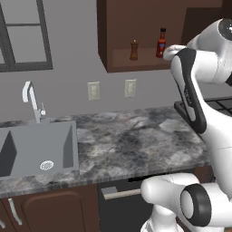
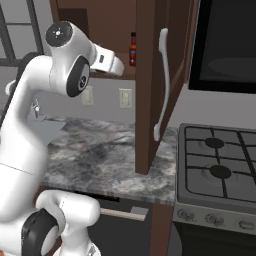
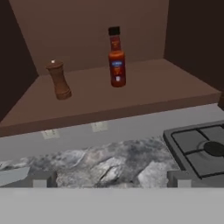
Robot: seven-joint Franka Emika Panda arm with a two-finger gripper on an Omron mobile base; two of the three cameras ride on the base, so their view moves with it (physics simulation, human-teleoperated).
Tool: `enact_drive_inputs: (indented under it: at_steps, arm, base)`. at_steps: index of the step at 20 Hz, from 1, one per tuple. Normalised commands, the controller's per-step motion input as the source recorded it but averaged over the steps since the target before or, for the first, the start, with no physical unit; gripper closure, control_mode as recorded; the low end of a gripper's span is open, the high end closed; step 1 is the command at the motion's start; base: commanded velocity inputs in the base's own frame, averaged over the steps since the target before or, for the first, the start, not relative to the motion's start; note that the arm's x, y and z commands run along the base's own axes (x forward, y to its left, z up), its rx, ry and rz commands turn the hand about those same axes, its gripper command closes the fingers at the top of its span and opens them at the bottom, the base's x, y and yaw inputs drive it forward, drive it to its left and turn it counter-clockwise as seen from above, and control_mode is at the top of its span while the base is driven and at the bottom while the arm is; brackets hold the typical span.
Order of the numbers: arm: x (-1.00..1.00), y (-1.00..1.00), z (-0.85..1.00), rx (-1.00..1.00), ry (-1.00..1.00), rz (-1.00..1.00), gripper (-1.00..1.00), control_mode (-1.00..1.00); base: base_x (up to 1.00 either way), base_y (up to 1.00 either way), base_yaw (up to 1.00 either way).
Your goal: Take 2 condiments from the cabinet and move them on the counter near the stove.Make sure the condiments are lined up with each other, next to each other.
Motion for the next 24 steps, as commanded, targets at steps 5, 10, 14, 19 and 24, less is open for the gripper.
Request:
enact_drive_inputs:
  at_steps: [5, 10, 14, 19, 24]
  arm:
    - [0.33, -0.08, -0.06, -0.02, -0.27, 0.0, -1.0, -1.0]
    - [0.21, -0.21, 0.02, 0.0, -0.1, 0.0, -1.0, -1.0]
    - [0.26, -0.09, 0.1, 0.0, 0.13, 0.0, -1.0, -1.0]
    - [0.41, -0.08, 0.0, 0.0, 0.15, 0.0, -1.0, -1.0]
    - [0.48, -0.11, 0.0, 0.0, 0.08, 0.0, -1.0, -1.0]
  base:
    - [0.0, 0.0, 0.0]
    - [0.0, 0.0, 0.0]
    - [0.0, 0.0, 0.0]
    - [0.0, 0.0, 0.0]
    - [0.0, 0.0, 0.0]
